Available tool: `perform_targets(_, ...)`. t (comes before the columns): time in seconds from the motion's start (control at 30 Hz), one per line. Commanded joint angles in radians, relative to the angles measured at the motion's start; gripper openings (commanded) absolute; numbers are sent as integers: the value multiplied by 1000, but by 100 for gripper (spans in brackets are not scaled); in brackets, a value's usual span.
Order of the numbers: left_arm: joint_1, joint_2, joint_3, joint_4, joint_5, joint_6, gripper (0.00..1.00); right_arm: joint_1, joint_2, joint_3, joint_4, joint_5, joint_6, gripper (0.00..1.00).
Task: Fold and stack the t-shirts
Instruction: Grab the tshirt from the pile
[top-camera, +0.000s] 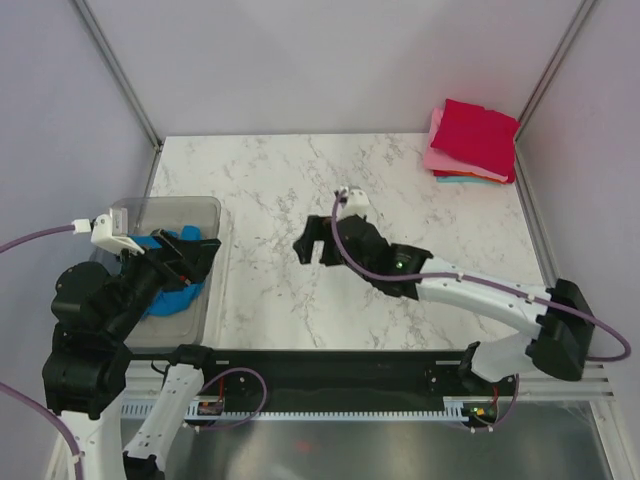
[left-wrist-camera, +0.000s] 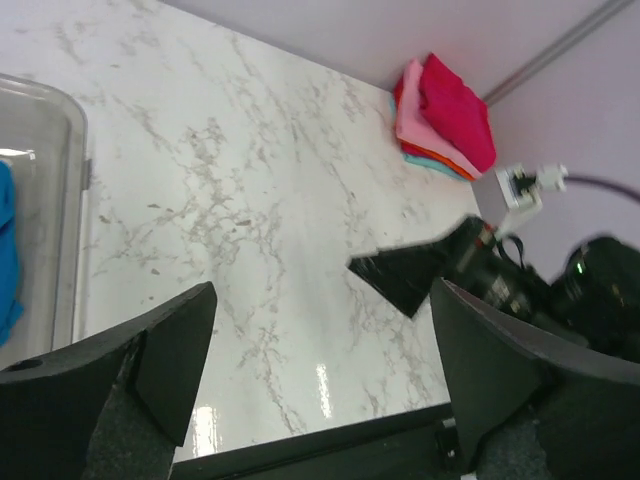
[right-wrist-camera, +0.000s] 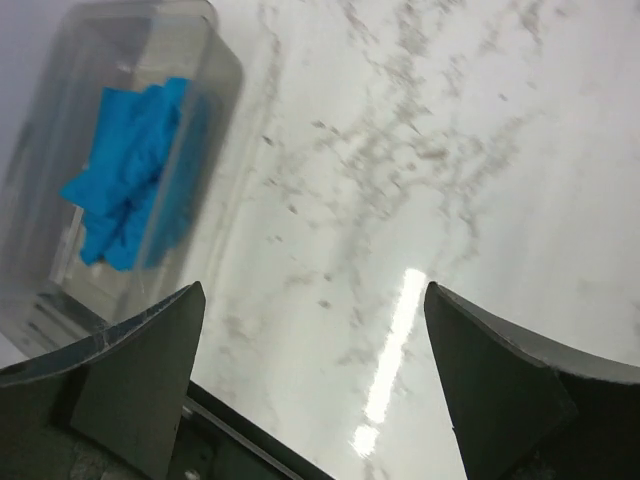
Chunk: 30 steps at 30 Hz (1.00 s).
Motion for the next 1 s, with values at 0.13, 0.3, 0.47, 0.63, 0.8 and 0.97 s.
perform_targets(0.13, -2, 61, -126, 96, -330, 72, 100, 4, -344, -434, 41, 75, 18, 98)
perform_targets(0.3, 13, 373, -132, 35, -531, 125, 100, 4, -398, -597, 79, 19, 41, 98)
perform_targets(0.47, 338, 519, -249, 185, -342, 143, 100, 5, -396, -666, 119, -21, 57, 98)
perform_targets(0.63, 490, 668, -310, 285, -256, 12, 99, 5, -390, -724, 196, -34, 55, 98)
perform_targets(0.8, 528, 724, -361, 322, -306, -93, 98, 5, -330, -706, 193, -74, 32, 98)
perform_targets(0.97, 564, 687, -485, 395, -392, -174, 97, 5, -359, -726, 178, -57, 15, 98)
